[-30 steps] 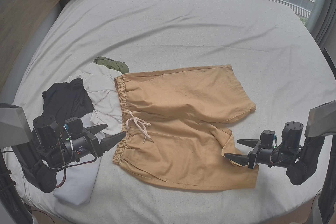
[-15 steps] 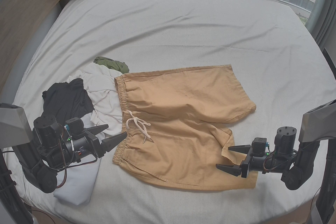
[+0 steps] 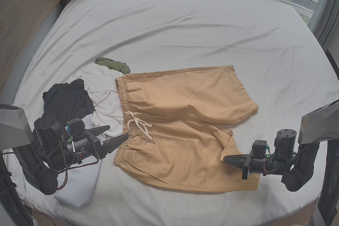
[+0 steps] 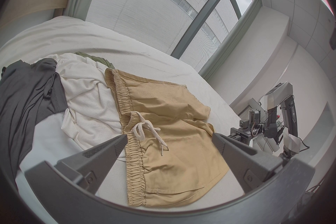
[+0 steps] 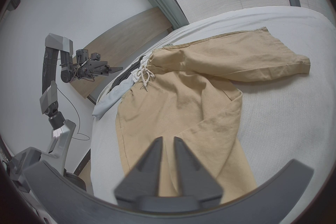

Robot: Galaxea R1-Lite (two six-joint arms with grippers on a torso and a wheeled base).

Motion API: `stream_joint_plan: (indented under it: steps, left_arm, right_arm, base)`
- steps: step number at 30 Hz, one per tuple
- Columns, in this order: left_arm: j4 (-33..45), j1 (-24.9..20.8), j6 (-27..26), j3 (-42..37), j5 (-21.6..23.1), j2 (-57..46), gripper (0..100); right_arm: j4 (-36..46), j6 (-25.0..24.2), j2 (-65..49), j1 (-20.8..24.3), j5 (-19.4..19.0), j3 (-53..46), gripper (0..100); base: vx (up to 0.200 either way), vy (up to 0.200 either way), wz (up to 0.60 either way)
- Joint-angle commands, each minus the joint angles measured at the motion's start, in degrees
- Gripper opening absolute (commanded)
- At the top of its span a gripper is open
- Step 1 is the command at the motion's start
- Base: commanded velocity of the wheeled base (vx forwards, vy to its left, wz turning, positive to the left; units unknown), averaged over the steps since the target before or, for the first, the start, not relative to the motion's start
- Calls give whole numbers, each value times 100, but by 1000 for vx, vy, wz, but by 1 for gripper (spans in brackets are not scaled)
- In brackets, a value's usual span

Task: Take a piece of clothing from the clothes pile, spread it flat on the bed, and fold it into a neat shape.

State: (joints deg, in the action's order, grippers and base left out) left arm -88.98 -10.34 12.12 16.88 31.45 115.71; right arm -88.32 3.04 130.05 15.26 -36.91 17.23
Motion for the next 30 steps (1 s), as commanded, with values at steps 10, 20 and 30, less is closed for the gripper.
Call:
stream_joint_plan:
  steps: [10,20,30]
  left_arm:
    - [-14,-3,1,8,1,-31,100]
    - [-14,-214,10,17,-7,-5,100]
    - [-23,-355,28,52,-25,-5,100]
  right_arm:
    - [-1,57,-50,-76,0,9,0]
    - [-1,575,-138,12,-18,79,100]
    - [25,918,170,91,-18,26,100]
  base:
    - [0,0,0]
    - [0,0,0]
    - [0,0,0]
